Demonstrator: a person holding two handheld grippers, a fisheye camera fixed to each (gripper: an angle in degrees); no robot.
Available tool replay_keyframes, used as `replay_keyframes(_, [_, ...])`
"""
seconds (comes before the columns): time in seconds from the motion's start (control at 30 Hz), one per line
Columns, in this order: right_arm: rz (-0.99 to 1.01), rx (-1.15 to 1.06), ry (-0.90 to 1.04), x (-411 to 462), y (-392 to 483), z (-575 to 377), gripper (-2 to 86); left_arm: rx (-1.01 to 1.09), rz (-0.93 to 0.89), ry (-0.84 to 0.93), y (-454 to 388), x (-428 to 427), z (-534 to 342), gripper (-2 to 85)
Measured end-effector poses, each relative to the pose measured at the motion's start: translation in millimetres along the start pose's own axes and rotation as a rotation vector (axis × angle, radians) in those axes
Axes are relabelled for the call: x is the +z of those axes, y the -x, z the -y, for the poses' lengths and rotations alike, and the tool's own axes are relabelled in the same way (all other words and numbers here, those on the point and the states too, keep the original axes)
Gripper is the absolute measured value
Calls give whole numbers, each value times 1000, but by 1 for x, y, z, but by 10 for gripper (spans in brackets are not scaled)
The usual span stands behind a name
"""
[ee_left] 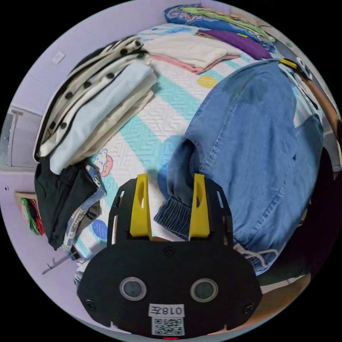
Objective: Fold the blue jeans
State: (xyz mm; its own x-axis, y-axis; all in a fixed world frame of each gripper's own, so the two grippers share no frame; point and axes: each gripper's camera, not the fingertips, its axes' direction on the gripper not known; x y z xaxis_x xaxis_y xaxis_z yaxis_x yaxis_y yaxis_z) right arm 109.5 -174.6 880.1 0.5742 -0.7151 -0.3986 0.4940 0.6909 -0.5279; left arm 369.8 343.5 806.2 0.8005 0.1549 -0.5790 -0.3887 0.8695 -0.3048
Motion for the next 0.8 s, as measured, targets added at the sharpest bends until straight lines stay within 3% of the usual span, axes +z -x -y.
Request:
replay_keyframes(0.17, [-2,29,-27,-28,0,-28,-5,-128,-91,4,7,-3,-16,138])
replay_keyframes(0.27, [-10,50,-45,-50,-1,-50,-5,-129,-128,-12,-12,-19,-36,27])
replay_keyframes(0.43, [-27,83,-62,-87,-2,-96,-5,-108,153,-27,-76,-58,-75,-8])
replay_keyframes(0.6, [-40,124,-66,-119,-9,-140,-1,-250,436,-262,-141,-138,-158,-10])
replay_keyframes(0.8, [-35,200,-105,-180,-10,-257,12,-313,568,-535,-241,-203,-317,-8])
